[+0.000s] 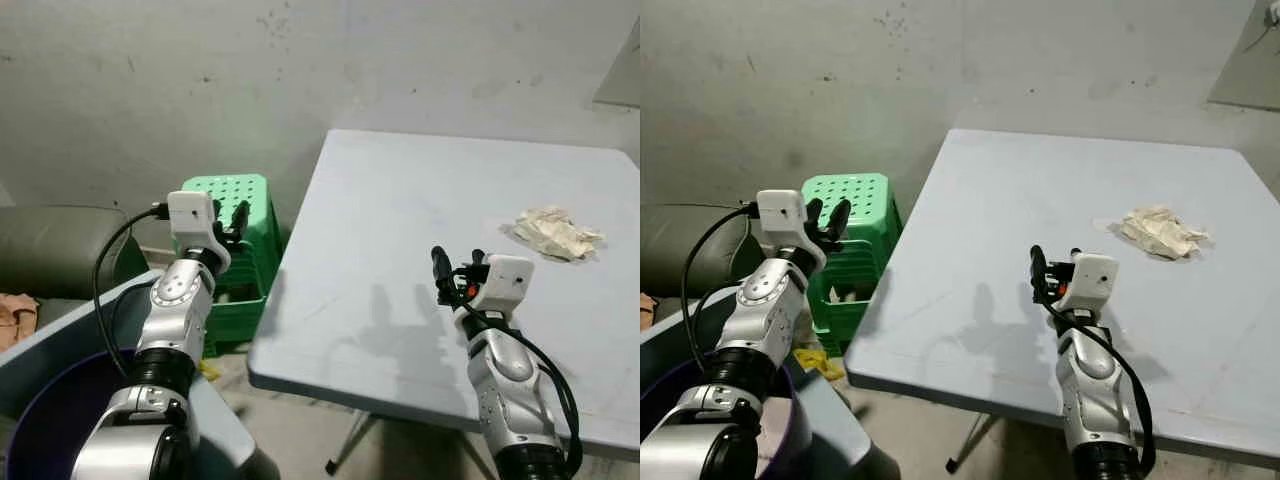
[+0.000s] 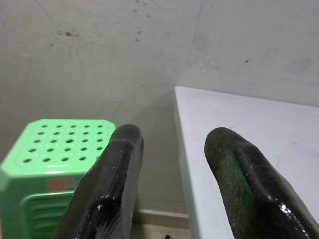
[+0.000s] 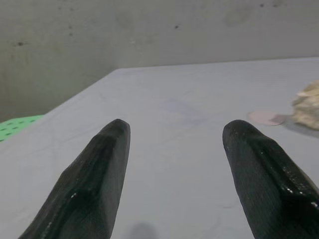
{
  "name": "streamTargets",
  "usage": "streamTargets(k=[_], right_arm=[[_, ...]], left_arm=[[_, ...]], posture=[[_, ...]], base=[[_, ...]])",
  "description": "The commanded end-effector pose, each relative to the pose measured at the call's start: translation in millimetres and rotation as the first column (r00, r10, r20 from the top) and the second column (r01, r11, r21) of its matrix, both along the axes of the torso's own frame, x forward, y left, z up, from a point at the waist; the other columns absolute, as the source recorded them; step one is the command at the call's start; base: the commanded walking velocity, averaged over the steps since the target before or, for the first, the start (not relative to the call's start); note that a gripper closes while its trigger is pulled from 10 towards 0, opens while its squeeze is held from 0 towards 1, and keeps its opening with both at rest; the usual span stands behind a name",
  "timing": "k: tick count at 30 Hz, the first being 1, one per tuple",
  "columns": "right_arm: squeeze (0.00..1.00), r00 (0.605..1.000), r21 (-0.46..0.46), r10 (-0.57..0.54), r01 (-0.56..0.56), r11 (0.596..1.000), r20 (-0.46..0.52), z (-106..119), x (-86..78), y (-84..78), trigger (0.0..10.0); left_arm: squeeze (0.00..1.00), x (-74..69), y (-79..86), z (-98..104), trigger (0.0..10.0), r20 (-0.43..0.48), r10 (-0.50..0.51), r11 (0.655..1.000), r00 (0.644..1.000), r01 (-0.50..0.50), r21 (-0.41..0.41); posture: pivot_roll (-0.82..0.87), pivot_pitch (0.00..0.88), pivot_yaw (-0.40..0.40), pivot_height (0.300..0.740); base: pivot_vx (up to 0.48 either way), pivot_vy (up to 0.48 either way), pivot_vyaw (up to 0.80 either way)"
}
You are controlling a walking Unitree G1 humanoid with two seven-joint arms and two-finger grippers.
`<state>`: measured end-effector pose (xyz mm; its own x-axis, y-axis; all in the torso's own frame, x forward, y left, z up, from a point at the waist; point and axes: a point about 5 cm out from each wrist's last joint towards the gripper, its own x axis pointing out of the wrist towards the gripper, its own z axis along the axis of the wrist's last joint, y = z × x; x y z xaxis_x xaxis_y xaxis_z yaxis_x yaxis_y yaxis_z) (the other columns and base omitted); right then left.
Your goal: Picking trash to rubbish bin
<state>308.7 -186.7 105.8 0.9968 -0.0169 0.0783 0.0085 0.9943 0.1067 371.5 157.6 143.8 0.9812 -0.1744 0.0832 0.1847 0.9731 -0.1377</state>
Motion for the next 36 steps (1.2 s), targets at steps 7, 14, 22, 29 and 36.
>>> streamTargets(k=[7, 14, 22, 29, 36], right_arm=[[0.00, 1.000, -0.001, 0.016, -0.015, 1.000, 0.007, 3.4, 0.4, 4.3, 10.0], [0.00, 1.000, -0.001, 0.022, -0.022, 1.000, 0.006, 3.5, 0.1, 5.6, 10.0], [0.00, 1.000, 0.000, 0.026, -0.026, 1.000, 0.005, 3.4, -0.3, 6.5, 10.0], [0.00, 0.999, -0.002, 0.032, -0.032, 0.999, -0.002, 2.3, -1.4, 7.1, 10.0], [0.00, 0.999, -0.002, 0.024, -0.024, 1.000, -0.044, -1.8, -1.1, 7.7, 10.0]], left_arm=[[0.00, -0.7, 4.7, 1.7, 10.0, 0.006, 0.006, 1.000, 1.000, -0.006, 0.001], [0.00, -0.8, 5.0, 1.4, 10.0, 0.004, 0.009, 1.000, 1.000, -0.009, -0.001], [0.00, -1.3, 5.6, 1.0, 10.0, 0.001, 0.010, 1.000, 1.000, -0.010, -0.002], [0.00, -2.4, 5.3, -0.3, 10.0, -0.002, 0.011, 1.000, 1.000, -0.011, -0.004], [0.00, -2.1, 5.4, -3.4, 10.0, -0.022, 0.037, 0.999, 0.999, -0.037, 0.019]], posture=[[-0.09, 0.000, 0.000, 0.740], [-0.09, 0.000, -0.003, 0.740], [-0.09, 0.000, -0.004, 0.740], [-0.09, 0.000, -0.007, 0.740], [-0.08, 0.000, -0.008, 0.740]], base=[[0.000, -0.363, 0.00], [0.000, -0.360, 0.00], [0.000, -0.360, 0.00], [0.000, -0.357, 0.00], [0.000, -0.172, 0.00]])
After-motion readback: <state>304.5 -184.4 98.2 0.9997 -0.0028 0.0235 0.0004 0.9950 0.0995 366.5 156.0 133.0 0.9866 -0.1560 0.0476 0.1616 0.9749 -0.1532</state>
